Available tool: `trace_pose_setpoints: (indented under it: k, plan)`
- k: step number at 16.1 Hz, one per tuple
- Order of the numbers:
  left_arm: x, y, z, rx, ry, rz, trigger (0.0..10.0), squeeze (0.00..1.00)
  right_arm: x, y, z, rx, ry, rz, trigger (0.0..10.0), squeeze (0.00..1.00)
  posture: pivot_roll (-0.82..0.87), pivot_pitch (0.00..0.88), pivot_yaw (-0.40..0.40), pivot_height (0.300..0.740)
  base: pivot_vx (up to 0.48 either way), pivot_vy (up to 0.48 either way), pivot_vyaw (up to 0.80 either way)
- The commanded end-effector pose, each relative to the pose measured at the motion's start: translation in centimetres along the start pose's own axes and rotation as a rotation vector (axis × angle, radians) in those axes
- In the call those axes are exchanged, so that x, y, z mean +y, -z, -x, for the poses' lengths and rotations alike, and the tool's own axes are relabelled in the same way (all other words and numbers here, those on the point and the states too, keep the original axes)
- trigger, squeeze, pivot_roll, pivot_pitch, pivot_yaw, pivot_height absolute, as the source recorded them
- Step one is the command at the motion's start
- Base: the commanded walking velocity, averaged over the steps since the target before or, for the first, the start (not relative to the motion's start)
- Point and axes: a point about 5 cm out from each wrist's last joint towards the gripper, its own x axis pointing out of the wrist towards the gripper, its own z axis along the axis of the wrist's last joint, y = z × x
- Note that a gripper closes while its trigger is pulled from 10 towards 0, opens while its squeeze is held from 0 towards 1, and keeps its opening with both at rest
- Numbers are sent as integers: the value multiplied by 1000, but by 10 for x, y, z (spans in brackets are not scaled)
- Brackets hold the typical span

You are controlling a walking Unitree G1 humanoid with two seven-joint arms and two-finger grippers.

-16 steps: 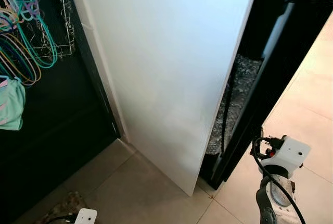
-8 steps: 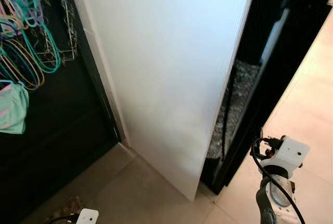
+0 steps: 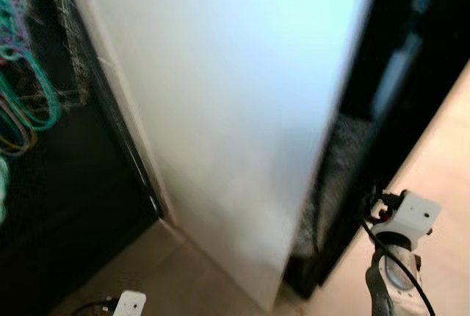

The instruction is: Restocking fridge

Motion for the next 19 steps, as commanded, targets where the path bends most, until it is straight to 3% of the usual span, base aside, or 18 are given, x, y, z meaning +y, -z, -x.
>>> trace_pose_setpoints:
  k: [1, 7, 10, 14, 19]
  plan:
    - [7, 9, 3, 32, -19, -10, 10000, 0, 7, 2, 2, 7, -17, 0, 10000, 0, -9, 5, 31, 740, 0, 0, 0]
    - [8, 11, 3, 36, -15, -10, 10000, 0, 5, 6, 12, 19, -6, 2, 10000, 0, -15, 4, 32, 740, 0, 0, 0]
    - [8, 10, 3, 34, -17, -12, 10000, 0, 0, 2, 10, -5, 33, 11, 10000, 0, -13, 10, 31, 740, 0, 0, 0]
    - [8, 11, 3, 37, -18, -8, 10000, 0, -17, -3, 8, -31, 172, 29, 10000, 0, -9, 5, 30, 740, 0, 0, 0]
    - [9, 11, 3, 37, -18, -8, 10000, 0, -18, -4, 1, -28, 156, 24, 10000, 0, -11, 0, 32, 740, 0, 0, 0]
